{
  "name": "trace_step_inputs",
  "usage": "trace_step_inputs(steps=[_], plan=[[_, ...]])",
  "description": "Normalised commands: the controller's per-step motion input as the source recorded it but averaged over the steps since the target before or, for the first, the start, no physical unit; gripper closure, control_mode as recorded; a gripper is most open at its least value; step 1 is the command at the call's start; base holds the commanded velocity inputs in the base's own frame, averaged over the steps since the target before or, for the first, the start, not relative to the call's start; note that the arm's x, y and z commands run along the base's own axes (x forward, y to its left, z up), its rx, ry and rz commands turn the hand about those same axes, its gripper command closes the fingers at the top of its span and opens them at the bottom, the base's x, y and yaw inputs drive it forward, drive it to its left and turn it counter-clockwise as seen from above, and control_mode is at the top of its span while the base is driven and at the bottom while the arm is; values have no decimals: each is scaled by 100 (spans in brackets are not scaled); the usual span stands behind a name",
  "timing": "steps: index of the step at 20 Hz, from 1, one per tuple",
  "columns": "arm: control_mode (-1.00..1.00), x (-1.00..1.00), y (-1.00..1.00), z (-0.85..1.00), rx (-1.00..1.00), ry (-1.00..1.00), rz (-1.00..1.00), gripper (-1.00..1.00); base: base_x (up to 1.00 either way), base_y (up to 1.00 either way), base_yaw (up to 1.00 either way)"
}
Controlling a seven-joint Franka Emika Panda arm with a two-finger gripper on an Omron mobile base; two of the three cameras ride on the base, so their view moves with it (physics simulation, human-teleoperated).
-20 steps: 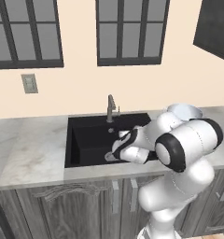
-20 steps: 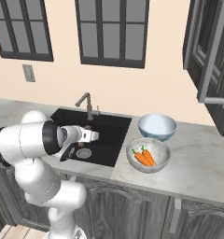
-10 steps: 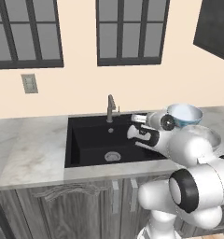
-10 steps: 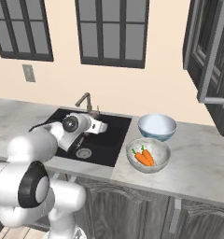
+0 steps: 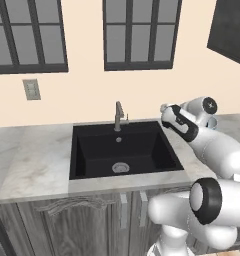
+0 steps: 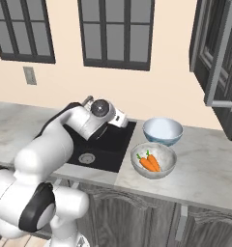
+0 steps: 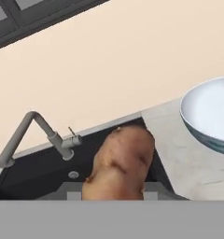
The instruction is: Pick the carrots from the cabinet and place them in one bowl. Pick the potato from the sink and place it in the other bowl.
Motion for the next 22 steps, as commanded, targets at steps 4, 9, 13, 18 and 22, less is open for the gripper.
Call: trace_step_inputs(steps=[4, 9, 13, 18, 22], plan=[[-100, 0, -11, 0, -1, 3, 0, 100, 0, 0, 0], [-100, 0, 0, 0, -16, 0, 0, 100, 0, 0, 0], [-100, 0, -14, 7, -19, 0, 0, 100, 0, 0, 0], [-100, 0, -41, 17, -12, 0, 0, 100, 0, 0, 0], [-100, 1, -56, 9, -2, 0, 0, 100, 0, 0, 0]])
